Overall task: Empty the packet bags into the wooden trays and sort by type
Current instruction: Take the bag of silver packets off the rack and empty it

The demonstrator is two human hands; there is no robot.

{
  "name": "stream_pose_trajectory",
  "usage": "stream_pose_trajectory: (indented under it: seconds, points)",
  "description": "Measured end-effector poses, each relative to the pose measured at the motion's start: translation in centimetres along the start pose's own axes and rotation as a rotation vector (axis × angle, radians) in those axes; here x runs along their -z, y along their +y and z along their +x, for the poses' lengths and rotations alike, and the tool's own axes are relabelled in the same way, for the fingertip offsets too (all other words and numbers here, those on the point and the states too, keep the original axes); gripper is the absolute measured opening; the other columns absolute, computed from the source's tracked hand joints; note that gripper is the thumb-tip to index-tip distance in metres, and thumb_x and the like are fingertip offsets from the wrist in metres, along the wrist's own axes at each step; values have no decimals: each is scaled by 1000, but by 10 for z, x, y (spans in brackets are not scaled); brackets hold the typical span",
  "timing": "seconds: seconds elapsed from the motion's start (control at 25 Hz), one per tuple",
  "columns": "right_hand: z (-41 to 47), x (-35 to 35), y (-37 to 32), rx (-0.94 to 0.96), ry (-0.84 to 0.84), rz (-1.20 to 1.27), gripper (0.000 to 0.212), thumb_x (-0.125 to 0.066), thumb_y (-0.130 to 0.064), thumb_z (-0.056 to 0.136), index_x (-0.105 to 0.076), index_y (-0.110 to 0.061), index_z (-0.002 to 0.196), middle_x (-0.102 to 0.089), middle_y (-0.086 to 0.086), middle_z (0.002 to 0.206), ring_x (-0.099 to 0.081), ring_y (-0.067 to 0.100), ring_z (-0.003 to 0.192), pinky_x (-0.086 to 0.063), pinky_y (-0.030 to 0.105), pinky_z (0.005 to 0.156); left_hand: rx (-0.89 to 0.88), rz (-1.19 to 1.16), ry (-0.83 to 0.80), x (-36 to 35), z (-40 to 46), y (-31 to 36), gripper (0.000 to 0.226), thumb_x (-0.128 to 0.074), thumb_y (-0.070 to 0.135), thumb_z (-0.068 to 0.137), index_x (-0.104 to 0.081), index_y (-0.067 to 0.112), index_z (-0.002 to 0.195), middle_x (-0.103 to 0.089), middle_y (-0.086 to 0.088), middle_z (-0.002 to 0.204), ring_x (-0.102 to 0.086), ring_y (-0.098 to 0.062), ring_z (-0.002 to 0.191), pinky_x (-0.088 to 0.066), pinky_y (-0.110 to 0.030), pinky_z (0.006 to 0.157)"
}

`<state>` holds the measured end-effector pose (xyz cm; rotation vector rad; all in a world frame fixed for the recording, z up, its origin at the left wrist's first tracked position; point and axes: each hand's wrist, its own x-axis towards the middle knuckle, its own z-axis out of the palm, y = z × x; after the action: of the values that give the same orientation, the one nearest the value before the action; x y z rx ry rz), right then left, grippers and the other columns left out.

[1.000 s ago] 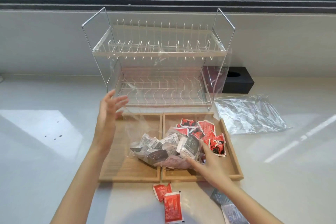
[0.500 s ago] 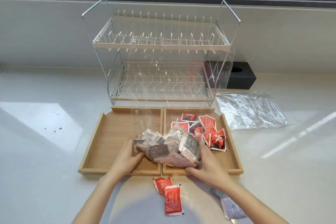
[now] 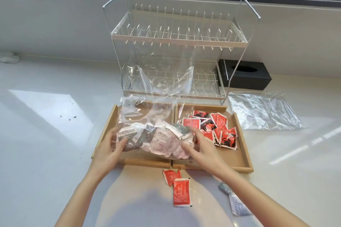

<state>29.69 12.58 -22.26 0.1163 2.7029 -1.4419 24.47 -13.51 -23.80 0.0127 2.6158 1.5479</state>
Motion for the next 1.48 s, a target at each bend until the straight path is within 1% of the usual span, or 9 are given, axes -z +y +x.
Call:
stream_pose_trajectory:
  seconds: [0.2,0.36,0.48,0.6,0.72,0.84,1.0,1.24,1.48]
  points:
    - [9,-21,-2,-181,-119,42,62,-54,-40,84,-26,-28,138,-60,10,97,-64,33,89,-51,52,83,100,-21,45,8,-21,-14,65,-54,60,62,-28,59,122,-49,2,130,-59,-25,104,-48,-50,90]
    - [6,-20,-2,-182,-170,41,79,-64,-34,79,-19,-23,143,-45,5,135,-49,25,123,-39,41,105,89,56,-94,6,-32,-18,90,-73,24,69,-14,43,134,-25,4,133,-53,-17,108,-43,-33,96]
    - [2,-16,3,-118,-200,18,86,-70,-17,73,-20,-20,143,-51,2,127,-53,17,112,-42,29,99,-55,246,-55,4,-31,-28,82,-67,8,71,-20,34,134,-28,-6,137,-32,-21,129,-33,-33,104]
    - [-2,-17,3,-100,-84,28,63,-66,-11,77,-39,-23,134,-56,-10,83,-58,5,70,-49,13,66,-131,305,55,2,-32,-25,55,-59,-3,79,-46,22,126,-50,-16,127,-57,-16,102,-34,-20,91]
    - [2,-10,5,-61,11,23,47,-63,-13,82,-51,-20,127,-65,1,78,-67,15,70,-57,34,75,-172,256,134,9,-34,-15,36,-59,1,81,-68,30,100,-62,-8,116,-59,3,92,-37,-4,82]
    - [10,7,-4,15,29,-37,33,-60,-17,85,-59,-14,118,-72,5,79,-68,6,67,-55,25,77,-216,184,163,22,-33,3,60,-59,1,81,-60,62,81,-62,2,105,-61,9,70,-41,1,68]
    - [23,34,-36,178,59,-81,18,-55,-16,88,-70,-11,97,-68,-2,70,-61,-6,57,-44,5,57,-313,84,295,37,-27,29,48,-55,6,84,-61,54,84,-62,24,102,-64,2,62,-47,-4,55]
    - [46,62,-73,266,105,-94,19,-57,-20,87,-70,-7,85,-66,2,61,-59,4,51,-47,10,55,-312,80,407,53,-13,63,34,-55,6,85,-57,40,83,-65,12,52,-61,9,55,-43,1,55]
    - [68,90,-110,364,218,-128,18,-57,-22,87,-71,-12,84,-60,-4,55,-52,0,44,-47,16,55,-379,56,493,72,5,98,19,-58,17,85,-52,32,74,-67,22,62,-61,13,54,-43,0,57]
